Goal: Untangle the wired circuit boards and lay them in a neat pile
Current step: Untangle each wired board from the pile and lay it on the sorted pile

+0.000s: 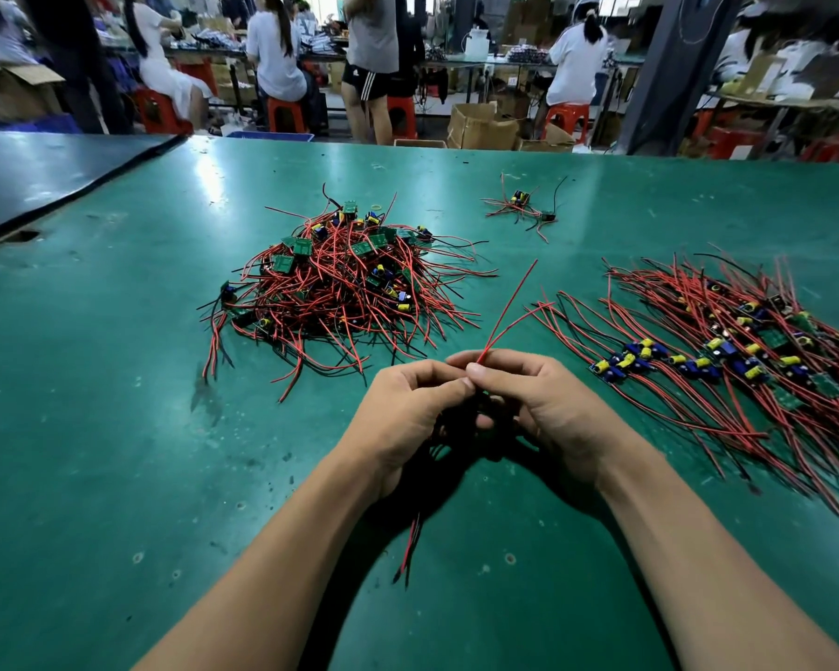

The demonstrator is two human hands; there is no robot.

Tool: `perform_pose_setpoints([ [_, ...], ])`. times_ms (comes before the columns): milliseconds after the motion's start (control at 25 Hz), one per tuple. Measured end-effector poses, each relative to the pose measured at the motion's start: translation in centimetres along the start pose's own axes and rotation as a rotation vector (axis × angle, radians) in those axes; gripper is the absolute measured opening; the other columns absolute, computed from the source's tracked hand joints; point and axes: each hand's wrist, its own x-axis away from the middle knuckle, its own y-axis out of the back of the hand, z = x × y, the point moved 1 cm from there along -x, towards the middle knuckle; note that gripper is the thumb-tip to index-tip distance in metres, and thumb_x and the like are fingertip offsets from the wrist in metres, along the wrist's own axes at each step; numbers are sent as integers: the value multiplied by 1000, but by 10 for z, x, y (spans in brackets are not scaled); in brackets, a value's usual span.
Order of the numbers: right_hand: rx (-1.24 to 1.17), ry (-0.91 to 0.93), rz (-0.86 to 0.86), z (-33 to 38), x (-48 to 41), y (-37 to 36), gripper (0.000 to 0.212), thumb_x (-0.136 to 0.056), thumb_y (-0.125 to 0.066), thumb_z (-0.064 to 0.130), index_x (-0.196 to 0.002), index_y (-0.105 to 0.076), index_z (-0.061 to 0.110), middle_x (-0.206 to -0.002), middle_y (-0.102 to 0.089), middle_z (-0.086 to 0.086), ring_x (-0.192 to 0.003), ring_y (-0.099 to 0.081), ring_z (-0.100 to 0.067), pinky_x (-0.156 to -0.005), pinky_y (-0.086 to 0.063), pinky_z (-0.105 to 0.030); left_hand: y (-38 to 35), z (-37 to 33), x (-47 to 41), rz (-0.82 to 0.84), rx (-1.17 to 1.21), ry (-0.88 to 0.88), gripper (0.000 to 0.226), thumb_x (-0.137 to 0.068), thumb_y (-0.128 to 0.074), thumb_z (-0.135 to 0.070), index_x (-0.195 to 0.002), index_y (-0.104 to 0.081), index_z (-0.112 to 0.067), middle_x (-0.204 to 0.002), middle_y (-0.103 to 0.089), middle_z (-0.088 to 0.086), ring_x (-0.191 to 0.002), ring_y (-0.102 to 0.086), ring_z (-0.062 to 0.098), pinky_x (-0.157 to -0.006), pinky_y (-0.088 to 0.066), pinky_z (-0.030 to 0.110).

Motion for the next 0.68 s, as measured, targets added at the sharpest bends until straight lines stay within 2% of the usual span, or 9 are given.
perform_pose_setpoints([
  [120, -40, -9, -54, -2, -1, -4, 18, -84, -75, 25, -98, -78, 14, -84, -68, -13, -62, -60, -16, -59, -52, -28, 1, -2, 0, 7, -64, 7, 10, -91, -60, 0, -83, -65, -2, -68, -70, 12, -52, -67, 20, -54, -55, 27],
  [200, -57, 14, -114, -4, -4, -6, 15, -85, -74, 25, -90, -78, 12, -74, -57, -17, -54, -53, -16, -54, -52, -26, 2, -3, -1, -8, -79, 13, 9, -91, -60, 0, -83, -65, -1, -66, -70, 12, -51, -66, 20, -53, -55, 24],
  [240, -54, 33, -152, -5, -6, -7, 14, -87, -73, 24, -88, -78, 11, -65, -51, -14, -48, -47, -15, -47, -49, -23, 2, -3, -1, -14, -84, 17, 8, -91, -61, 0, -83, -65, -2, -66, -70, 13, -51, -65, 20, -53, -55, 24],
  [320, -8, 58, -247, -5, -9, -4, 14, -90, -71, 24, -88, -78, 12, -48, -36, -5, -37, -33, -10, -39, -32, -15, 1, -3, -2, -10, -97, 27, 8, -90, -62, -1, -83, -64, -2, -67, -70, 14, -52, -64, 21, -54, -53, 25],
  [440, 22, 73, -372, -4, -11, 2, 17, -90, -71, 26, -90, -76, 10, -44, -29, -1, -35, -22, -11, -43, -14, -16, 1, -3, -3, 30, -142, 31, 9, -90, -61, -1, -82, -62, -3, -67, -70, 14, -51, -63, 21, -52, -51, 23],
  [680, -35, 152, -510, -4, -13, 11, 26, -90, -72, 25, -89, -69, -1, -45, -27, 1, -35, -23, -9, -40, -16, -14, 3, -5, -2, 114, -177, 45, 10, -89, -61, 1, -80, -61, -2, -68, -69, 15, -51, -62, 20, -52, -51, 24],
])
